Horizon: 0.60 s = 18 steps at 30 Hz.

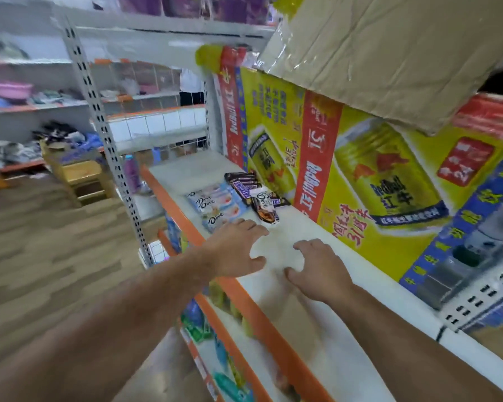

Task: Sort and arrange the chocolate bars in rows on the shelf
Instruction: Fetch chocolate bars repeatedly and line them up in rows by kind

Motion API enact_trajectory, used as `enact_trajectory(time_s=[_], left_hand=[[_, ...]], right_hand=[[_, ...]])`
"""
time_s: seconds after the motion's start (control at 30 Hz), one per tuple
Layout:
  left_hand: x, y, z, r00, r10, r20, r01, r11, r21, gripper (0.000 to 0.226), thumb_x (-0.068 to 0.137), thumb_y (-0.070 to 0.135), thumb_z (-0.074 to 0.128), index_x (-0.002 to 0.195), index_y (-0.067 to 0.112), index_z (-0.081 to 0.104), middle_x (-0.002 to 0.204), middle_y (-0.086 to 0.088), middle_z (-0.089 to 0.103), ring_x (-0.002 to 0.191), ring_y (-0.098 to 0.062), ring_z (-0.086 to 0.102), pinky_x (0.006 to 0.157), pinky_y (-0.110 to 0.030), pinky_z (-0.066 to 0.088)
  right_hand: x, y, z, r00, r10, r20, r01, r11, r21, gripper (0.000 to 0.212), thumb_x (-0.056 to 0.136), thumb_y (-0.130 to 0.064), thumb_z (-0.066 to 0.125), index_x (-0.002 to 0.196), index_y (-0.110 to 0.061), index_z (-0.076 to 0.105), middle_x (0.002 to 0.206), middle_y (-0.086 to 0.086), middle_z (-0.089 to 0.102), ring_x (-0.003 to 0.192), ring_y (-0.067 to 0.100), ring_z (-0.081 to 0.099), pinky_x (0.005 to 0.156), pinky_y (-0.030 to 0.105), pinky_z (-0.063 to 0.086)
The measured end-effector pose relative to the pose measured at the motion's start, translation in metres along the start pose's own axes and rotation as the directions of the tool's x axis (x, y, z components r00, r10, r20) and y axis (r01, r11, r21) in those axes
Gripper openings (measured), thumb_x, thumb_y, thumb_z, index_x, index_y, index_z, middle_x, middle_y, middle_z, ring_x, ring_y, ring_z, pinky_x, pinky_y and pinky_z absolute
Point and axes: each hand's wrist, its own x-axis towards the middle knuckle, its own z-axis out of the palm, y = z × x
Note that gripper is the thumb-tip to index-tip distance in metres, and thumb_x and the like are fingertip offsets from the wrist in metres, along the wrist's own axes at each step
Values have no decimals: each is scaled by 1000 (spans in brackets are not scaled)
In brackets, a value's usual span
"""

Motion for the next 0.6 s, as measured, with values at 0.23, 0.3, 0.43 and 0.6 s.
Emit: enact_trajectory(time_s=[0.23,0.3,0.43,0.6], left_hand=[[62,-82,0,1000,24,-12,-24,999,-26,63,81,56,46,137,26,44,129,-1,53,121,-23,46,101,-40,38],[80,-106,4,999,31,-16,-32,998,-53,57,84,48,49,136,26,46,133,0,52,124,-23,46,102,-39,40],[128,-162,8,988,148,-45,-147,989,12,47,83,31,42,128,25,55,125,1,59,117,-22,53,96,-40,44],[194,-225,5,921,390,5,-390,921,16,51,82,6,57,131,18,56,129,-4,57,117,-25,50,99,-39,42]], right_hand=[[88,-32,17,1000,11,-1,-11,1000,-17,53,79,-52,56,127,-28,50,125,1,49,118,23,45,94,41,45],[109,-40,24,999,43,-21,-44,999,-22,52,80,-49,56,126,-25,50,123,1,49,117,24,46,94,40,44],[149,-59,37,985,128,-117,-134,990,-43,51,83,-58,53,122,-25,50,119,0,51,110,22,49,89,40,47],[188,-80,44,960,273,-69,-277,959,-60,68,81,-63,54,133,-21,42,124,2,48,114,24,49,89,40,46]])
